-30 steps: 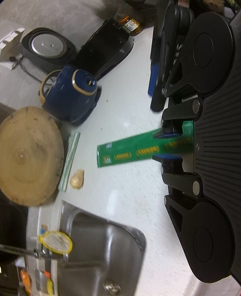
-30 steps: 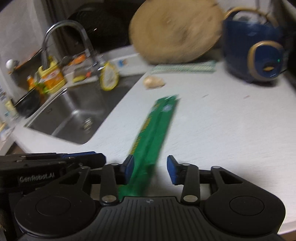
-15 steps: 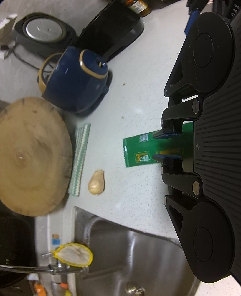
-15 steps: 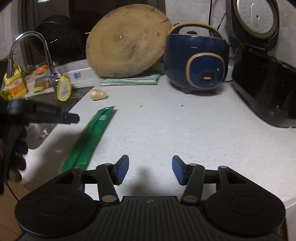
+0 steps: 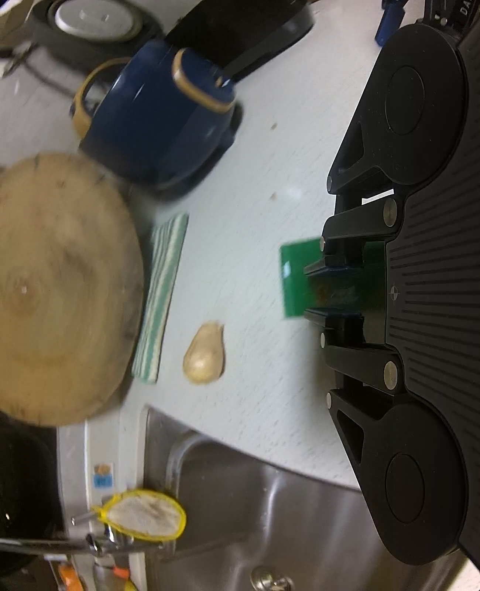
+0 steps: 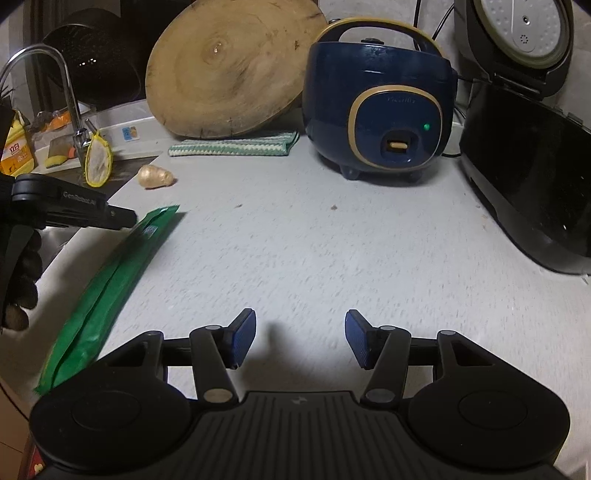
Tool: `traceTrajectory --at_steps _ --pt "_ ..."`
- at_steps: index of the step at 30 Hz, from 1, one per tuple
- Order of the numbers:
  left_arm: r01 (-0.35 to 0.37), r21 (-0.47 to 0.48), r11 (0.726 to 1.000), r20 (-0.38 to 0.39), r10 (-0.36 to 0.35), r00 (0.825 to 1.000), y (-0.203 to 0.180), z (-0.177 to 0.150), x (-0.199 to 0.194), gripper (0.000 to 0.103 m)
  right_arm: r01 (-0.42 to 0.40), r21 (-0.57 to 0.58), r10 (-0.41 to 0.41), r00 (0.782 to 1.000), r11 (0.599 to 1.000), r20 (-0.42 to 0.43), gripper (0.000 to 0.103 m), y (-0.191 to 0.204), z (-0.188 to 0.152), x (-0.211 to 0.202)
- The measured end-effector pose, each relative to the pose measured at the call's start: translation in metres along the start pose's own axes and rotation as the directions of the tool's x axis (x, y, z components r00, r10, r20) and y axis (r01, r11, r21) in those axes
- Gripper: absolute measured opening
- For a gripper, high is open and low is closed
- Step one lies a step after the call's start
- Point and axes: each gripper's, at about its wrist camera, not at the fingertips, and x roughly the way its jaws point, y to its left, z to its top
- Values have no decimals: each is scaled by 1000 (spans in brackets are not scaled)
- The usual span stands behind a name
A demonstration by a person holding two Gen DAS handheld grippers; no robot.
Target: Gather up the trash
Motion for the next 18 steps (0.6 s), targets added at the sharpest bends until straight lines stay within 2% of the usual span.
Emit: traceTrajectory --at_steps 4,8,11,13,18 --pt "-11 -60 998 2 11 1000 10 11 5 20 -24 13 24 1000 1000 -8 55 -13 17 17" --pt "-37 -109 993 89 47 995 19 22 -4 20 -65 -10 65 998 998 -5 55 -16 35 28" --pt "-67 -157 985 171 94 981 31 35 -13 20 -99 -50 99 995 994 -3 57 -11 43 34" --pt "-76 -196 978 186 114 976 41 44 -11 20 -121 -72 121 993 990 -4 59 -5 47 40" --pt "-22 -330 944 223 100 970 66 63 9 20 -179 -100 175 983 979 -49 59 13 51 59"
